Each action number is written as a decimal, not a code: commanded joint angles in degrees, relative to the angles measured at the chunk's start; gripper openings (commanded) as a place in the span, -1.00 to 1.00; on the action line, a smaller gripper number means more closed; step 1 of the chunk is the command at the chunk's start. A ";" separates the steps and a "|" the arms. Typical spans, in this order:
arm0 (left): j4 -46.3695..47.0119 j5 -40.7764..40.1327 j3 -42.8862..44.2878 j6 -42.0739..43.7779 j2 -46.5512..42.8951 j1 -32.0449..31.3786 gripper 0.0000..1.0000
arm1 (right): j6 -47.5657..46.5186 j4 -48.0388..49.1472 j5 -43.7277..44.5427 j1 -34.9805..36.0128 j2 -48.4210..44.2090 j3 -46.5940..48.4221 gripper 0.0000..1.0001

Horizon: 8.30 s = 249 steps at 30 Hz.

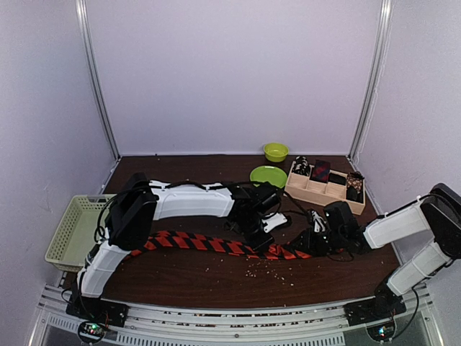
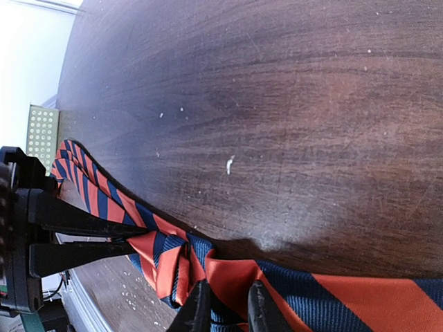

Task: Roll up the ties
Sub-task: Tie the tie at the center of the board.

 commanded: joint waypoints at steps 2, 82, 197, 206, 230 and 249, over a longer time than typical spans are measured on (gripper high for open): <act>5.14 -2.78 -3.14 -9.43 -2.30 -0.42 -0.98 | 0.05 -0.51 -0.36 -0.24 -0.35 -1.04 -0.62; 18.20 -4.31 -18.26 -8.43 -13.67 -1.35 0.20 | 11.90 16.64 -2.36 2.55 4.11 -4.38 -1.00; 28.43 -9.81 -55.62 2.49 -58.13 17.77 0.91 | 8.10 -19.98 -0.23 -12.41 -27.75 -5.11 0.54; 17.55 2.06 -51.55 10.23 -52.89 17.77 0.81 | 13.43 -12.05 4.18 -4.46 -20.82 -2.96 0.74; 9.24 2.60 -56.96 22.27 -49.97 19.91 0.24 | 2.47 -33.80 8.26 -21.93 -21.88 -2.75 0.78; 4.23 -3.01 -51.32 27.07 -39.04 17.34 -0.84 | -2.29 -34.79 5.44 -23.80 -16.53 -0.45 0.71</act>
